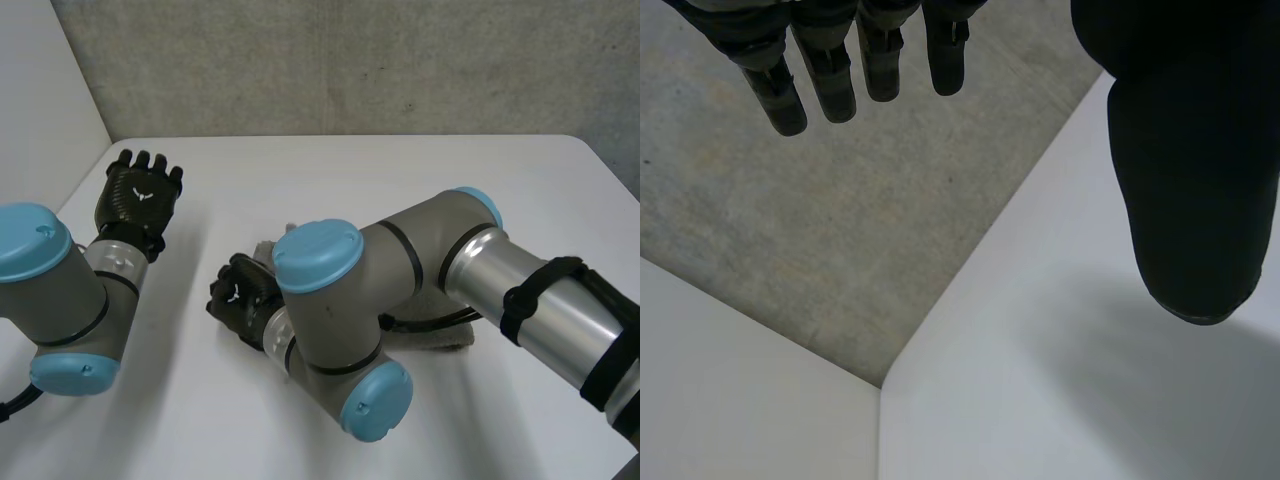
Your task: Fold the towel.
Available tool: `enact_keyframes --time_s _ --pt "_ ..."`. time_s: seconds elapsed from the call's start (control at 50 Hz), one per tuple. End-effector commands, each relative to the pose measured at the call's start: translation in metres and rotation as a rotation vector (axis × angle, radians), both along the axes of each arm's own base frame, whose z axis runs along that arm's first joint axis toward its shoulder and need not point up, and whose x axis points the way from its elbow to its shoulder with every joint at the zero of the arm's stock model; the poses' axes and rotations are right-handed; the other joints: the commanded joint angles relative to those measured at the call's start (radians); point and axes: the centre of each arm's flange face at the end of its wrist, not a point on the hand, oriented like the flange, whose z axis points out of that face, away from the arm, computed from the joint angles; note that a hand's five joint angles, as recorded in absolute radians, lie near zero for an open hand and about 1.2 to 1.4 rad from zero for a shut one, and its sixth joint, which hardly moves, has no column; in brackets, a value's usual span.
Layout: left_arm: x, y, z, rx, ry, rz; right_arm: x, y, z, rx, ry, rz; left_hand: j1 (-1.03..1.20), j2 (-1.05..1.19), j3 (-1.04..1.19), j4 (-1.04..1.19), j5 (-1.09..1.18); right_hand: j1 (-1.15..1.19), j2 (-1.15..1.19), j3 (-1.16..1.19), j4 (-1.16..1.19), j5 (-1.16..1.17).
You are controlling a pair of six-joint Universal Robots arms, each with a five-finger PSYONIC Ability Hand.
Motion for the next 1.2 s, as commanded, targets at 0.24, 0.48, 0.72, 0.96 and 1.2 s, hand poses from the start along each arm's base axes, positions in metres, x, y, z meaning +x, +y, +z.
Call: enact_keyframes --time_s 0.24,0.48,0.72,0.96,1.2 --pt "-0.042 0.025 0.013 0.018 0.191 -0.122 -0.103 -0.074 0.09 0.24 -0.258 -0.4 0.003 0.011 0.008 0.01 -0.024 -0.379 -0.365 -0.406 -0.412 -0.382" --pt "-0.072 0.053 -0.038 0.175 0.198 -0.21 -0.195 -0.081 0.026 0.301 -0.237 -0.616 0.012 0.02 0.017 0.019 -0.015 -0.191 -0.176 -0.217 -0.223 -0.193" --pt "-0.07 0.045 -0.037 0.156 0.204 -0.154 -0.216 -0.082 -0.021 0.278 -0.17 -0.656 0.012 0.02 0.017 0.019 -0.015 0.309 0.323 0.282 0.276 0.306" --pt "-0.054 0.044 0.008 0.06 0.263 -0.101 -0.211 -0.108 0.021 0.051 -0.172 -0.616 0.0 0.008 0.006 0.007 -0.026 0.842 0.857 0.816 0.809 0.84" --pt "-0.029 0.027 0.036 -0.018 0.303 -0.029 -0.06 -0.022 0.037 -0.22 -0.052 -0.044 0.0 0.008 0.006 0.007 -0.027 0.842 0.857 0.816 0.809 0.84"
